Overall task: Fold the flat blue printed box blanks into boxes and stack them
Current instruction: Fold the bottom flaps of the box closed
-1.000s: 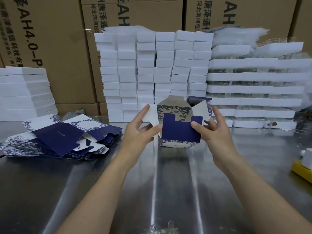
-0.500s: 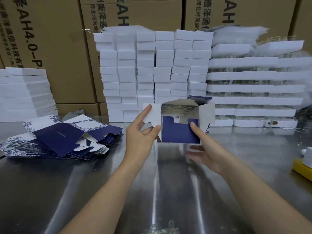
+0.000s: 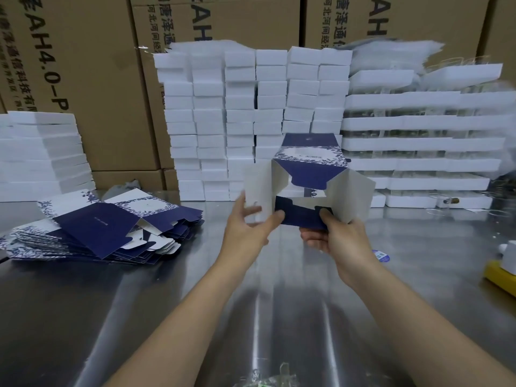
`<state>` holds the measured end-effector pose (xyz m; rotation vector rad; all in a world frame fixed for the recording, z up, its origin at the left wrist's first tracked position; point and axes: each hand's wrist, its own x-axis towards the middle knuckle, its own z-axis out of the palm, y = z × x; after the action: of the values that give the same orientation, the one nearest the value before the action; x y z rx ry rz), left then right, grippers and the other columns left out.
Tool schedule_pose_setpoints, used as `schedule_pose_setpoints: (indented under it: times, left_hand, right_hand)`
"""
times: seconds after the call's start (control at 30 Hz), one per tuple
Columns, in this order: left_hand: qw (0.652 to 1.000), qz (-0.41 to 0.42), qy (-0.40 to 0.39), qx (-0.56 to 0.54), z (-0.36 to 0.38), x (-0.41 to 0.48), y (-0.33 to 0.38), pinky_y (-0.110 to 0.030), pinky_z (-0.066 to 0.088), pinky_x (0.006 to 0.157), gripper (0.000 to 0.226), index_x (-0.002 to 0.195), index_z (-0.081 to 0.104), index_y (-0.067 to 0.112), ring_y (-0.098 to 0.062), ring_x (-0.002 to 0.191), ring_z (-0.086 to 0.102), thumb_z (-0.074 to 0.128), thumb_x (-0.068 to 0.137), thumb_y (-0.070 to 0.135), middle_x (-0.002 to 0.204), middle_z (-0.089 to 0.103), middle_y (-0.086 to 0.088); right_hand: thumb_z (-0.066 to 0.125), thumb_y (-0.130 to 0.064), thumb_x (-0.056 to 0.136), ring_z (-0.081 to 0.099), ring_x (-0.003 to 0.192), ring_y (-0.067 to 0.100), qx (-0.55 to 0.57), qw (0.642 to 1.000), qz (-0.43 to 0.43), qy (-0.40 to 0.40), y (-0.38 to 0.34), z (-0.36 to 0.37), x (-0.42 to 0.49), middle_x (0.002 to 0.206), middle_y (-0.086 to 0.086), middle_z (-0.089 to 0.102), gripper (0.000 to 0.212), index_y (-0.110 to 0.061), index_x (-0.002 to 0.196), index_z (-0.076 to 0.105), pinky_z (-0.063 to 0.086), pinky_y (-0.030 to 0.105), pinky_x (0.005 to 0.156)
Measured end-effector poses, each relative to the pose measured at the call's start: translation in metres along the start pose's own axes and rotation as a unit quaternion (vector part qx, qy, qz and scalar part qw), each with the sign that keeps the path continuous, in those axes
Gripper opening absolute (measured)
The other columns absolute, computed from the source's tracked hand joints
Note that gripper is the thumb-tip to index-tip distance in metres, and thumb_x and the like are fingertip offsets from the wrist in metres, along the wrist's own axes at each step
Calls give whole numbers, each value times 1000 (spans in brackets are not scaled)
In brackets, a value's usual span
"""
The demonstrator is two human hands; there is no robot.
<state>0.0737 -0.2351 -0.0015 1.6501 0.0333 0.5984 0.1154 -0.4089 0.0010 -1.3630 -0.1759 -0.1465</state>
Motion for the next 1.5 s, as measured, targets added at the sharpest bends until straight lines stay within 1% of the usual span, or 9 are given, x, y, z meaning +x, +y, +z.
schedule_pose_setpoints:
  times: [0.07,0.23,0.43,0.6,0.87,0.97,1.1,1.33,1.5]
  left_hand:
    - [995,-77,-44,36,5,-1,0,-32,58,75,34,113,67,19,-3,80,74,73,95,47,108,73,3]
    - [988,-96,-117,1,16,-8,4,-33,40,67,64,60,66,14,-14,49,55,38,111,39,54,56,-1]
    - [987,-108,-87,-83,19,-7,9,-22,42,56,52,65,46,14,-16,49,39,37,113,33,51,37,4]
    - [989,-93,-95,-62,20,-12,13,-39,41,78,52,63,38,16,-30,64,38,40,112,34,70,42,-17]
    - [993,-49,-97,-56,25,-16,13,-16,27,45,50,68,27,20,-14,53,20,47,111,32,62,20,-2]
    - [990,-54,-98,-80,23,-18,12,-22,25,51,48,69,26,21,-23,66,19,55,105,33,71,18,-9]
    - [987,-67,-108,-98,25,-15,8,-31,28,61,48,64,36,20,-16,57,28,53,107,31,71,31,-11]
    - [983,-90,-83,-135,22,-9,3,-29,33,59,53,56,38,25,-14,52,31,50,107,29,59,32,2]
    - [986,-72,-91,-119,26,-13,4,-29,31,60,44,55,45,25,-24,62,34,57,95,38,68,38,-11]
  right_hand:
    - [45,-13,111,73,54,20,-11,1000,-21,-8,-1,4,-3,72,15,77,25,-2,113,68,55,25,49]
    - [51,-17,107,70,52,20,-15,998,-57,-17,-7,10,-10,74,12,78,21,-7,110,70,55,26,48]
    - [69,-37,99,61,50,19,33,997,12,-64,-8,15,-15,69,11,71,23,-14,103,69,47,26,46]
    - [63,-37,98,40,46,17,-62,984,40,-163,2,28,-26,55,6,44,34,-19,70,66,32,23,46]
    - [57,-20,99,27,42,13,40,987,69,-141,1,27,-25,50,2,34,45,-18,54,56,23,23,43]
    - [57,-21,96,25,46,15,50,986,62,-143,0,26,-26,52,4,34,44,-19,53,52,24,25,46]
    - [57,-23,99,26,45,15,37,988,52,-140,-1,28,-25,50,2,36,51,-21,48,56,24,25,46]
    - [45,-18,102,21,47,16,40,989,48,-131,-2,27,-22,50,1,31,35,-13,68,48,20,25,45]
    - [44,-18,100,18,47,17,19,989,28,-146,-3,29,-25,53,8,30,34,-14,66,44,19,26,45]
